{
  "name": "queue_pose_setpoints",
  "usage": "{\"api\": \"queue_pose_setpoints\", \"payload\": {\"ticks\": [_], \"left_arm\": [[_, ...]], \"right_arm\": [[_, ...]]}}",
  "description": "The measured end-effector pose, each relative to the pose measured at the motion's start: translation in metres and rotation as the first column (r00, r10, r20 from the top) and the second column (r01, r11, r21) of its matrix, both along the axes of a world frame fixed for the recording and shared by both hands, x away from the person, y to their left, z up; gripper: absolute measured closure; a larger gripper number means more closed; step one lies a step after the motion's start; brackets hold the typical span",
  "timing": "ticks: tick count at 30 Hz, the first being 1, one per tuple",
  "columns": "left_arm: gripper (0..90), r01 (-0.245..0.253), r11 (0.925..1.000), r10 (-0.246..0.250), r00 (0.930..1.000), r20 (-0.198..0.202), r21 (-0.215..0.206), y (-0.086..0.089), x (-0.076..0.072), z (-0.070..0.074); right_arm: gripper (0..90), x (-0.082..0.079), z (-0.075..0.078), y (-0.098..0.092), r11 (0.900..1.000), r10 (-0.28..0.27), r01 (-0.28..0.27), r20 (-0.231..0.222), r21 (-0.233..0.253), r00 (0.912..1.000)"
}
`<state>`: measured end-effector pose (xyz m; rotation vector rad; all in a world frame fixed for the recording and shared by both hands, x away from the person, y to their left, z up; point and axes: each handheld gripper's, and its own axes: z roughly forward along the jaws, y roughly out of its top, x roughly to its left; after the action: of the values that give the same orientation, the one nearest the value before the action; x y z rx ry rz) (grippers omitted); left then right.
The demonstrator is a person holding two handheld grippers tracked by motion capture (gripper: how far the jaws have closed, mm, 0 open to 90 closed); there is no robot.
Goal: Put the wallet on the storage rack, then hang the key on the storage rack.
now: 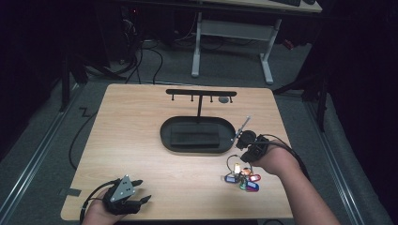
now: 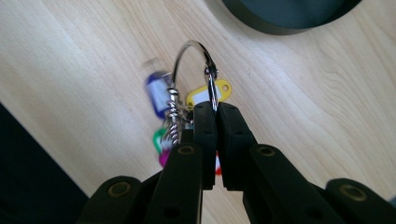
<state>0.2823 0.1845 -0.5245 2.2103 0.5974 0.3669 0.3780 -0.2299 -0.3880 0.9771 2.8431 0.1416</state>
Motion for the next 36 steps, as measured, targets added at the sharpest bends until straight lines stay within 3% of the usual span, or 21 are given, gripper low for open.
{"api": "queue_pose_setpoints", "payload": {"ticks": [4,11,20,27,36], "left_arm": [[37.7,-0.026,0.9991,0.026,0.9997,-0.003,-0.032,0.004,0.002,0.002],[37.8,-0.021,0.9985,0.021,0.9998,0.001,-0.051,0.003,0.003,0.002],[37.7,-0.031,0.9972,0.032,0.9994,0.009,-0.068,0.007,0.003,0.004],[37.7,-0.022,0.998,0.023,0.9997,0.013,-0.06,0.006,0.003,0.003],[37.6,-0.015,0.998,0.016,0.9999,0.007,-0.062,0.005,0.005,0.003]], "right_arm": [[87.4,-0.004,0.018,0.0,1.0,-0.001,0.002,0.016,-0.006,0.9999],[87.5,-0.008,0.046,0.002,1.0,-0.005,0.005,0.056,0.001,0.9984],[87.5,-0.008,0.069,-0.001,1.0,-0.029,0.029,0.102,0.004,0.9943],[87.5,0.0,0.078,0.0,0.999,-0.039,0.041,0.136,-0.009,0.9899],[87.6,0.023,0.094,0.006,0.999,-0.041,0.044,0.189,-0.011,0.9811]]}}
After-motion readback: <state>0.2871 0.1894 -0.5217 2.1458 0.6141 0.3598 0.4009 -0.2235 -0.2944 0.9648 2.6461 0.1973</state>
